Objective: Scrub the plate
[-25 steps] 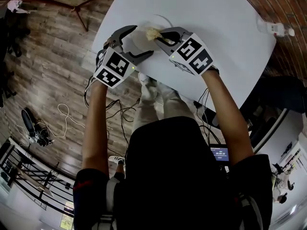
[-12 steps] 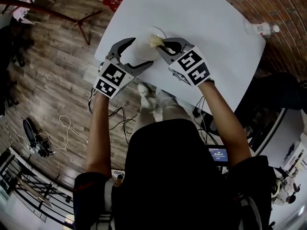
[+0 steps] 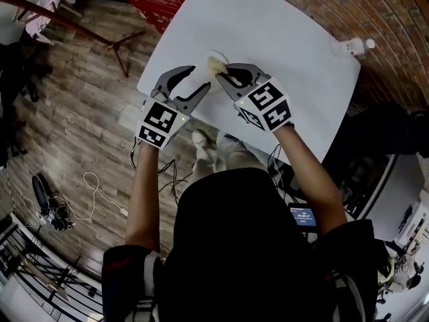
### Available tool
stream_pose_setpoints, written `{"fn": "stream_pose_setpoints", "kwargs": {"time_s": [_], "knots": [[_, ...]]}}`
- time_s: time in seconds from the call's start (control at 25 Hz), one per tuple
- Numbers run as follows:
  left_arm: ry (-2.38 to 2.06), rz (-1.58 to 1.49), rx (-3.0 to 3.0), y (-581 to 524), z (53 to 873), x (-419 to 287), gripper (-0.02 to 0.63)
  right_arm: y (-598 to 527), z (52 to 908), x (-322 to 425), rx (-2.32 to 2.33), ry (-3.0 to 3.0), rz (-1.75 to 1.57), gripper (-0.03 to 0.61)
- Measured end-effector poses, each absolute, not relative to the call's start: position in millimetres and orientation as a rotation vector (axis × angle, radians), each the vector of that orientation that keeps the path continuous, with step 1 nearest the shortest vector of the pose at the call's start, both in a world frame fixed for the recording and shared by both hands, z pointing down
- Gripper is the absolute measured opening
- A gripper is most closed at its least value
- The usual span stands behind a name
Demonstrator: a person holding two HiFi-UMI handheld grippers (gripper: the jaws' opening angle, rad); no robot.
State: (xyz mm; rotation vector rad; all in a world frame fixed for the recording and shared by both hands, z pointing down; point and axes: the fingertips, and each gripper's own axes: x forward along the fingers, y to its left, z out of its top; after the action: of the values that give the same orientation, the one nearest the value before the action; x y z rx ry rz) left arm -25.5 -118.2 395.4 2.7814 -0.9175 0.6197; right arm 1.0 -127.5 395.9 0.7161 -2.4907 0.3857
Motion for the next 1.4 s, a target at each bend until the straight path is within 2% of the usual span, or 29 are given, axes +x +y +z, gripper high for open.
{"fn": "stream_pose_setpoints", "kwargs": {"time_s": [0.12,0.28,0.68,1.4], "knots": [[-0.973,0.584,2.78,-119.1,385.1,-29.2,0.161,-127.3,386.0,-4.1,0.718,-2.502,0.346,0.054],[-1.026,0.531,2.77,-115.2,369.8,-31.2,0.103,-124.4,369.3,-9.9,0.732,-2.543,0.342,0.054],[-1.036,0.409,2.79,-101.8,344.5,-46.9,0.032,-123.7,341.2,-35.8,0.77,-2.608,0.332,0.054],[-1.09,0.327,2.758,-84.0,336.8,-89.4,0.02,-104.9,328.4,-59.7,0.86,-2.641,0.307,0.054]]}}
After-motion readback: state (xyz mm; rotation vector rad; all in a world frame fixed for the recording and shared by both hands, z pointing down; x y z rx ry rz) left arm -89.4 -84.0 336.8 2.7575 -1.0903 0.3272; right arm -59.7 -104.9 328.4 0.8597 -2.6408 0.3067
